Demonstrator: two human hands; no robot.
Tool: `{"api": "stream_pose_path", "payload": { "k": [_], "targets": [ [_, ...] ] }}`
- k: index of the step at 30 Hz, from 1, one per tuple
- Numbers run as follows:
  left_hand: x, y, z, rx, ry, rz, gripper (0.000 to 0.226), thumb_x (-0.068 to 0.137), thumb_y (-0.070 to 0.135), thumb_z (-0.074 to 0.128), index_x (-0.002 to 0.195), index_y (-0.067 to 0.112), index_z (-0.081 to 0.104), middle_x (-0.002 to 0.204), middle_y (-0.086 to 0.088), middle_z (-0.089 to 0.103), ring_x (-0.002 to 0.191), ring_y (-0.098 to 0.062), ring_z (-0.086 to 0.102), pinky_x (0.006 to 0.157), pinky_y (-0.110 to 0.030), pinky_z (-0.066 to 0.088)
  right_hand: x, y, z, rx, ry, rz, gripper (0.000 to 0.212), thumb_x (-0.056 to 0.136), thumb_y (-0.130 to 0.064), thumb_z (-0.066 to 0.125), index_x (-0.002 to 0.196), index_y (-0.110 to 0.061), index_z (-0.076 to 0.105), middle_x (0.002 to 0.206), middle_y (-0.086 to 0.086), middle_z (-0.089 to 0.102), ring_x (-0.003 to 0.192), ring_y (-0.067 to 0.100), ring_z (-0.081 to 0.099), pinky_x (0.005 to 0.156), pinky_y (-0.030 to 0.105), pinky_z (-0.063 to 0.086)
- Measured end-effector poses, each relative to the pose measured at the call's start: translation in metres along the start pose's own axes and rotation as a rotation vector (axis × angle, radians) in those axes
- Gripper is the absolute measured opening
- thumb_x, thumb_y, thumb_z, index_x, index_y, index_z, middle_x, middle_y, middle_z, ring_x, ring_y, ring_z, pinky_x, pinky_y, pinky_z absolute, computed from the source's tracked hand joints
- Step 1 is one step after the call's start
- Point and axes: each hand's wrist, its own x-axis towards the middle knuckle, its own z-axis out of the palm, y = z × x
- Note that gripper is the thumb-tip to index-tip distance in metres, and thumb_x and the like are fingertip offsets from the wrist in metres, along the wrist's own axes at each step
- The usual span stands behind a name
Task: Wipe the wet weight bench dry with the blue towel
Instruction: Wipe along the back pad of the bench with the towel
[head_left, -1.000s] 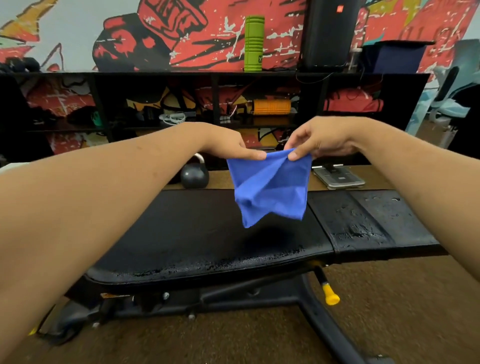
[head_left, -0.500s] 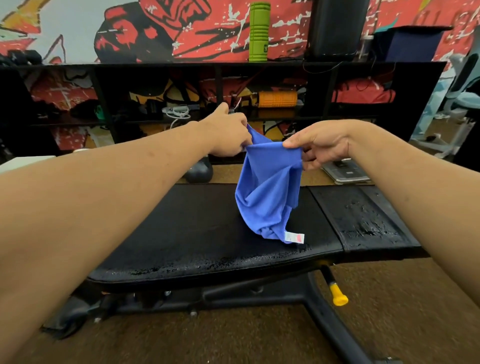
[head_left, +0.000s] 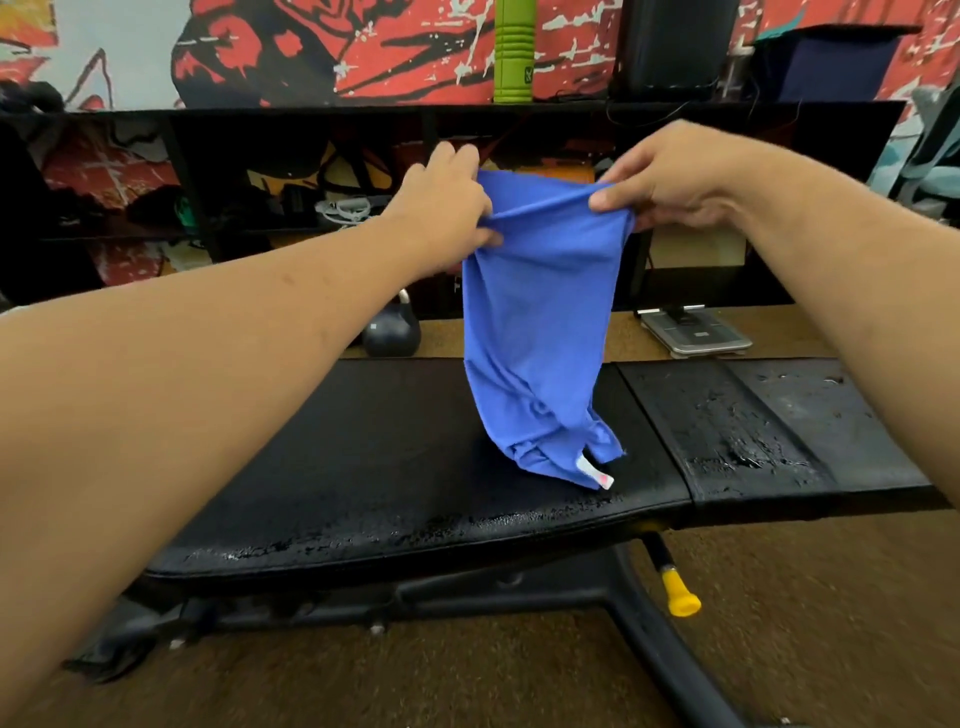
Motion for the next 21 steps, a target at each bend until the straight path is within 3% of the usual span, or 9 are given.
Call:
{"api": "stream_pose_path", "payload": {
  "k": [3,5,7,9,12,14,17,21],
  "targets": [
    [0.018,-0.004,-0.016,-0.025,0.135,-0.079,0.038,0.094,0.043,0.060,0.112,0.012,0.072,0.129,-0.020,0.040,0.122,-0.042,0.035,0.087,-0.049,0.038,0.008,-0.020,-0.013,-0.029,0.150,-0.085,0.010,0.081,-0.013,0.077,0.090,-0.015,0.074,0.084,0.002,0.070,0.080,0.015,0.067,0.071,0.030,0.058],
    [0.028,-0.010,-0.026,-0.065,0.266,-0.039,0.035,0.095,0.036,0.058,0.105,0.005,0.073,0.128,-0.024,0.042,0.119,-0.042,0.039,0.090,-0.046,0.040,0.011,-0.033,-0.023,-0.059,0.202,-0.165,0.014,0.085,-0.014,0.074,0.099,-0.016,0.071,0.087,0.000,0.069,0.078,0.011,0.069,0.067,0.026,0.056],
    [0.030,-0.018,-0.032,-0.192,0.393,0.023,0.035,0.091,0.034,0.058,0.090,0.001,0.072,0.120,-0.024,0.045,0.109,-0.036,0.046,0.090,-0.036,0.038,0.010,-0.043,-0.034,-0.093,0.153,-0.204,0.015,0.088,-0.015,0.069,0.103,-0.018,0.068,0.092,0.000,0.068,0.086,0.012,0.069,0.073,0.028,0.058],
    [0.025,-0.024,-0.038,-0.327,0.392,0.060,0.037,0.088,0.038,0.062,0.082,0.002,0.069,0.114,-0.023,0.050,0.102,-0.032,0.052,0.086,-0.031,0.039,0.003,-0.046,-0.043,-0.142,0.035,-0.198,0.011,0.089,-0.016,0.068,0.100,-0.020,0.067,0.098,0.002,0.068,0.091,0.015,0.069,0.078,0.029,0.060],
    [0.011,-0.032,-0.046,-0.370,0.074,0.125,0.044,0.086,0.046,0.069,0.084,0.002,0.072,0.084,-0.021,0.063,0.078,-0.028,0.058,0.072,-0.036,0.041,-0.010,-0.038,-0.047,-0.207,-0.124,-0.153,0.018,0.081,-0.020,0.071,0.099,-0.018,0.073,0.099,0.006,0.073,0.092,0.020,0.071,0.072,0.026,0.060],
    [-0.002,-0.032,-0.051,-0.517,-0.215,0.126,0.033,0.083,0.044,0.075,0.091,0.012,0.078,0.079,-0.009,0.068,0.072,-0.015,0.057,0.070,-0.031,0.041,-0.016,-0.028,-0.043,-0.234,-0.239,-0.105,0.023,0.078,-0.021,0.072,0.101,-0.016,0.074,0.100,0.008,0.075,0.092,0.021,0.072,0.076,0.029,0.060],
    [-0.013,-0.030,-0.048,-0.768,-0.569,0.147,0.022,0.081,0.032,0.078,0.098,0.017,0.079,0.093,0.007,0.077,0.089,-0.002,0.068,0.083,-0.020,0.046,-0.019,-0.015,-0.036,-0.191,-0.417,0.014,0.028,0.078,-0.020,0.076,0.104,-0.012,0.073,0.101,0.012,0.073,0.090,0.022,0.071,0.078,0.032,0.060],
    [-0.010,-0.027,-0.023,-0.955,-0.848,0.128,0.024,0.089,0.020,0.071,0.110,0.011,0.075,0.111,-0.002,0.075,0.109,-0.014,0.068,0.098,-0.028,0.043,-0.011,0.006,-0.029,-0.182,-0.546,0.162,0.035,0.069,-0.023,0.085,0.100,-0.011,0.074,0.096,0.012,0.072,0.081,0.019,0.070,0.077,0.034,0.060]
  ]
}}
